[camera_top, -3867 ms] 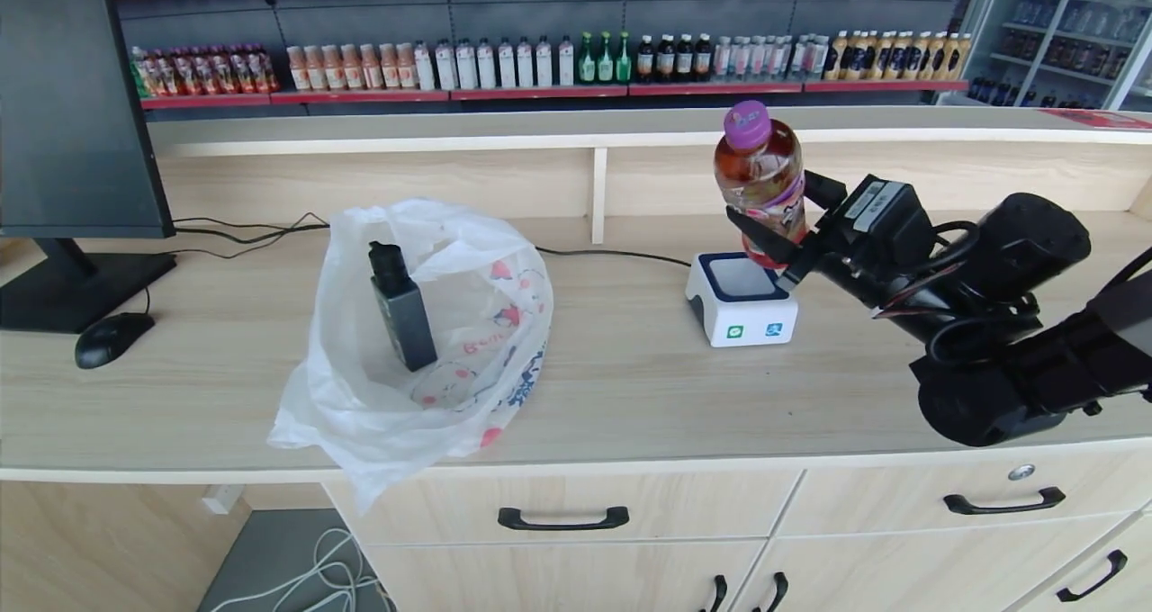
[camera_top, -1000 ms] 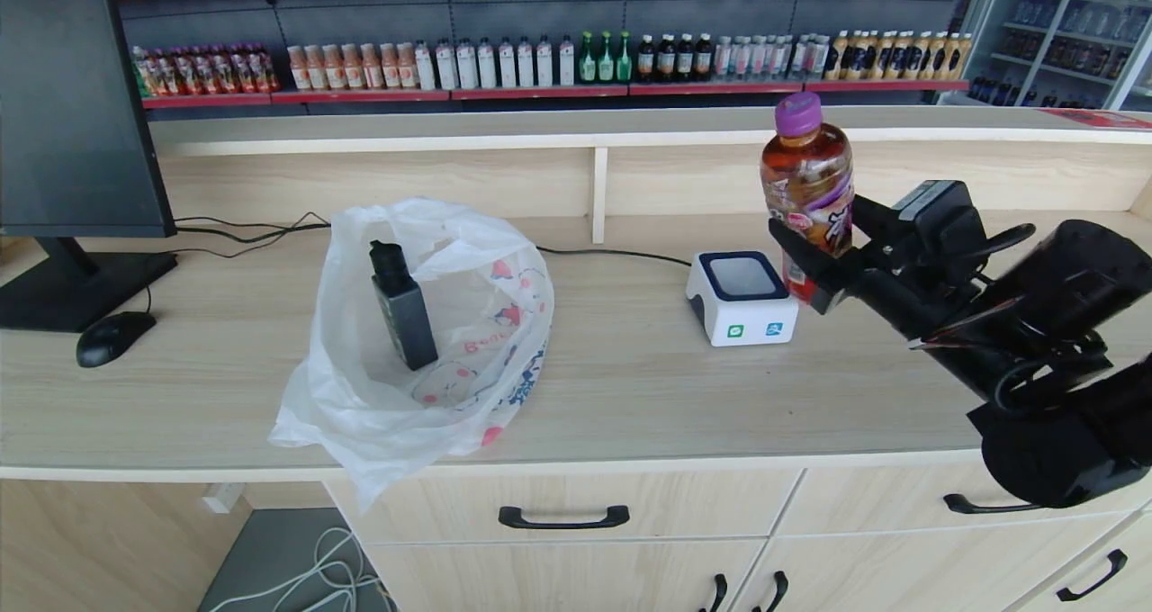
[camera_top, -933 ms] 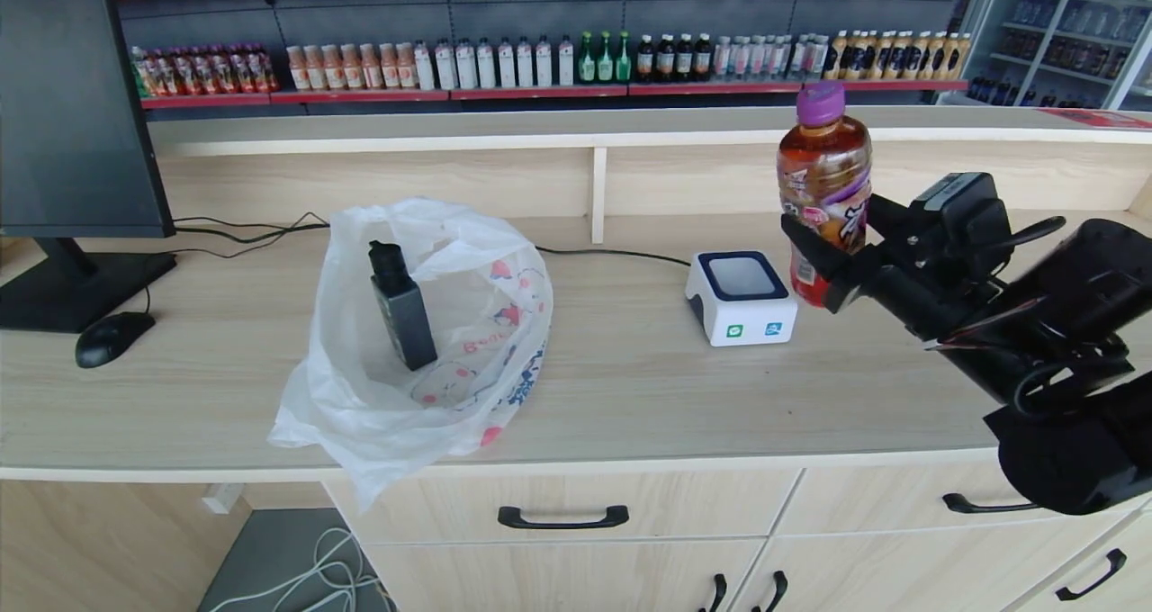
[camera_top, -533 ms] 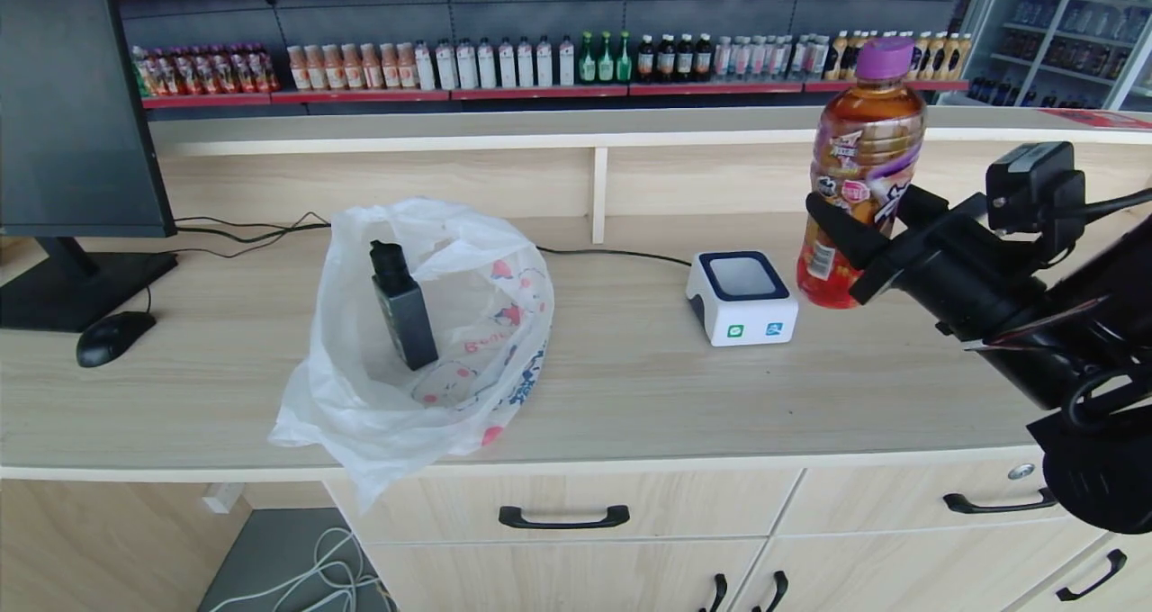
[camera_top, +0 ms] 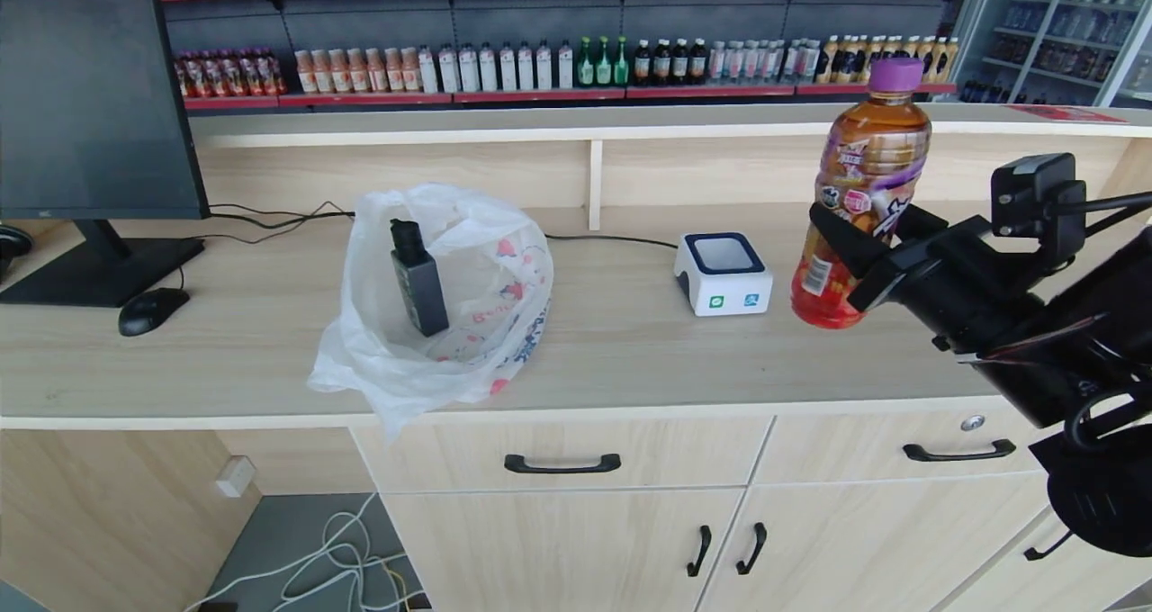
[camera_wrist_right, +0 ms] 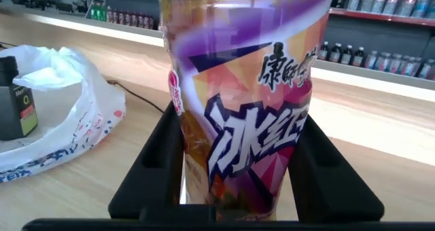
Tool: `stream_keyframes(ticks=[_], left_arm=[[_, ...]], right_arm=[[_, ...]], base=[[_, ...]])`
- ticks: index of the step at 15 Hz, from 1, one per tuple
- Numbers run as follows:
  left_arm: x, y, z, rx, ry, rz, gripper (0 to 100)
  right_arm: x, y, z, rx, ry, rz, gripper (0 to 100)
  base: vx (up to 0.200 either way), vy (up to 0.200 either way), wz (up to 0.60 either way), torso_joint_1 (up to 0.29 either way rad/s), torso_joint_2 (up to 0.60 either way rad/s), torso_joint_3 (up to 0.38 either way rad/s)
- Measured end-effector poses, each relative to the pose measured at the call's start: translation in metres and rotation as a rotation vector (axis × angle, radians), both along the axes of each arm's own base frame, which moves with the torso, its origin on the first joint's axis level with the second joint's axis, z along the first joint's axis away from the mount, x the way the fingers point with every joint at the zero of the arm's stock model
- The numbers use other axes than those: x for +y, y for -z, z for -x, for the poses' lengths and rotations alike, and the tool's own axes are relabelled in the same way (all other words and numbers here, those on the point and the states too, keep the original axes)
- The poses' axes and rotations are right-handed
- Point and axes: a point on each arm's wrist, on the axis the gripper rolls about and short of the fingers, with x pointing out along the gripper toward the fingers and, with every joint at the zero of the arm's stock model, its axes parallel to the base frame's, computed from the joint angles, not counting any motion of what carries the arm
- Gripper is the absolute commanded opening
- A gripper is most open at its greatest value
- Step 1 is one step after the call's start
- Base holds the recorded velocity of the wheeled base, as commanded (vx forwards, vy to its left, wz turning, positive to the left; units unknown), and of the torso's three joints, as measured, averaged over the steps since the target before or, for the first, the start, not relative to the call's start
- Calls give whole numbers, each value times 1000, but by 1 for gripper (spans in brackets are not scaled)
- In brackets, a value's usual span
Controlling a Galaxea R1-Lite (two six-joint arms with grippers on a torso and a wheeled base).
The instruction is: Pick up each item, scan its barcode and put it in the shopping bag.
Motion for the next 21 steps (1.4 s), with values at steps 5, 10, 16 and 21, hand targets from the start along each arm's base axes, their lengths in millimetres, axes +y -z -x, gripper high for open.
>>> stream_keyframes(ticks=[5, 10, 16, 21], left_arm=[[0, 0, 0, 0, -1, 0, 100], [0, 0, 0, 1, -1, 1, 100], [0, 0, 0, 1, 0, 0, 100], [0, 0, 0, 0, 0, 0, 100]], right_arm=[[8, 2, 5, 20, -41, -18, 0], [9, 1, 6, 21, -54, -33, 0], [8, 3, 4, 30, -45, -34, 0], [9, 3, 0, 26, -44, -36, 0]], base=[[0, 120, 0, 0, 2, -3], [0, 200, 0, 11, 8, -6], [0, 0, 0, 0, 0, 0], [0, 0, 480, 0, 2, 5]])
